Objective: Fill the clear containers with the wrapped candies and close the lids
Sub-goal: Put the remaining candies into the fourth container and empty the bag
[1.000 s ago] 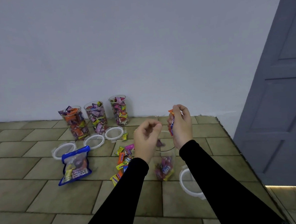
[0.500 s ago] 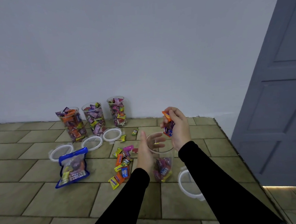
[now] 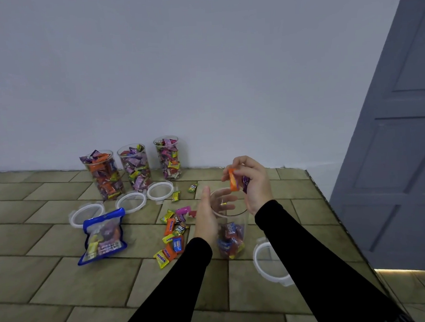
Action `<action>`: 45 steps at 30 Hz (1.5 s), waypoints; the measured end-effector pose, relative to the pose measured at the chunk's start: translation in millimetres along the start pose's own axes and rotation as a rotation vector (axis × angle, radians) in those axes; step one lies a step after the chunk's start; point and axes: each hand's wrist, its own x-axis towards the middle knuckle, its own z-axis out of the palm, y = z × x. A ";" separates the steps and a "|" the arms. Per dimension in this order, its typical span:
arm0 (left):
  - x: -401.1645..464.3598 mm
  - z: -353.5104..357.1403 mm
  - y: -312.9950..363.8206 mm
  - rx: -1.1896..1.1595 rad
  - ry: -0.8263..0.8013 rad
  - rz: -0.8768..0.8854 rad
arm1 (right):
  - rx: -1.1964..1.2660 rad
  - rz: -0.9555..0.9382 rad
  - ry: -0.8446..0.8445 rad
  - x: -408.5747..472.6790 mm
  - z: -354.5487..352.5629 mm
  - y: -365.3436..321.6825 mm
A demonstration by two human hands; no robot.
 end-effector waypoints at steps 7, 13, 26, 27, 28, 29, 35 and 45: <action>-0.2 2.2 2.1 -0.024 -0.006 -0.006 | -0.205 -0.015 -0.110 -1.5 2.6 0.8; -0.4 2.8 4.7 -0.055 0.001 -0.028 | -0.270 0.010 -0.162 1.7 7.0 -2.1; -4.1 -49.8 0.3 0.563 0.290 0.201 | -0.832 -0.229 -0.195 -1.7 59.5 2.5; -6.2 -57.6 -1.3 0.762 0.343 0.209 | -0.879 -0.256 -0.227 -5.4 68.4 5.7; -10.8 -64.5 -2.9 0.983 0.380 0.158 | -0.928 -0.276 -0.268 -9.4 77.9 10.9; -16.6 -70.5 -5.0 1.180 0.387 0.055 | -0.969 -0.282 -0.308 -12.2 87.0 19.4; -28.4 -111.5 -18.9 1.533 0.163 -0.265 | -1.225 -0.118 -0.336 -11.1 106.6 89.8; 8.5 -146.9 -18.3 1.590 0.011 -0.119 | -1.308 0.320 0.078 22.7 83.6 156.2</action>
